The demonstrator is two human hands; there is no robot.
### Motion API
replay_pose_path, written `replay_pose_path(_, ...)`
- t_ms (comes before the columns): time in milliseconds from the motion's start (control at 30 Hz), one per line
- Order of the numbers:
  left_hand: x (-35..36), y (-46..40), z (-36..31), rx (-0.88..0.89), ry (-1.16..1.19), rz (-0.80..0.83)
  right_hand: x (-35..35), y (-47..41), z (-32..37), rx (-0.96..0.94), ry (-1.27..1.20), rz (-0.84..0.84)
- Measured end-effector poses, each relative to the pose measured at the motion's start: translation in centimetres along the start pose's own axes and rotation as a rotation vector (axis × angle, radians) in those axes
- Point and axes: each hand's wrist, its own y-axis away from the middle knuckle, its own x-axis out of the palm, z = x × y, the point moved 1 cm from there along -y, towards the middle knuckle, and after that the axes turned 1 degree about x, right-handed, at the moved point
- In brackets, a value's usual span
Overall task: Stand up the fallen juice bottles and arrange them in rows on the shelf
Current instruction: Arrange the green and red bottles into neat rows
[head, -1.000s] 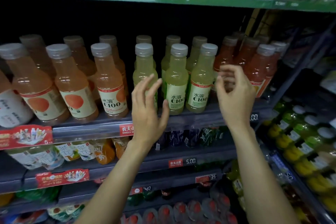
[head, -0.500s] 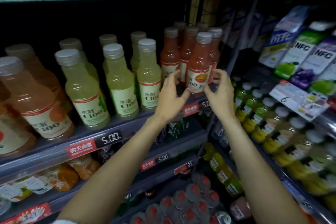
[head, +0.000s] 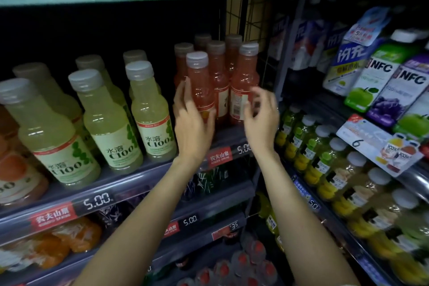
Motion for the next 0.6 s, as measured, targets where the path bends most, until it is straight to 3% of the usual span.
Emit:
replay_pose_path(67,0.3,0.3,-0.3,0.068,-0.056,-0.089,-0.4,-0.9,-1.0,0.029,0.164,-0.062)
replay_pose_path(133,0.4,0.6,-0.8,0.176,-0.057,-0.144,-0.1,-1.5,-1.5,0.064,0.18,0.069)
replay_pose_path(200,0.8,0.8,-1.5,0.303,0.021,-0.103,0.4,-1.9,-1.5,0.068,0.11,0.194)
replay_pose_path(267,1.1,1.0,-2.4,0.347,0.101,0.035,0.6,-2.1,-1.5,0.073,-0.057,0.256)
replay_pose_path(400,3.9,0.5,-3.7,-0.013,0.218,0.356,-0.3,-1.8,-2.7,0.266,-0.435,0.271)
replay_pose_path(500,5.6,-0.3,-3.8,-0.131,0.253,0.362,-1.6,-1.3,-3.4,0.304,-0.454,0.312)
replay_pose_path(600,6.4,-0.9,-3.5,-0.208,0.36,0.363,-2.8,-1.1,-3.3,0.213,-0.35,0.34)
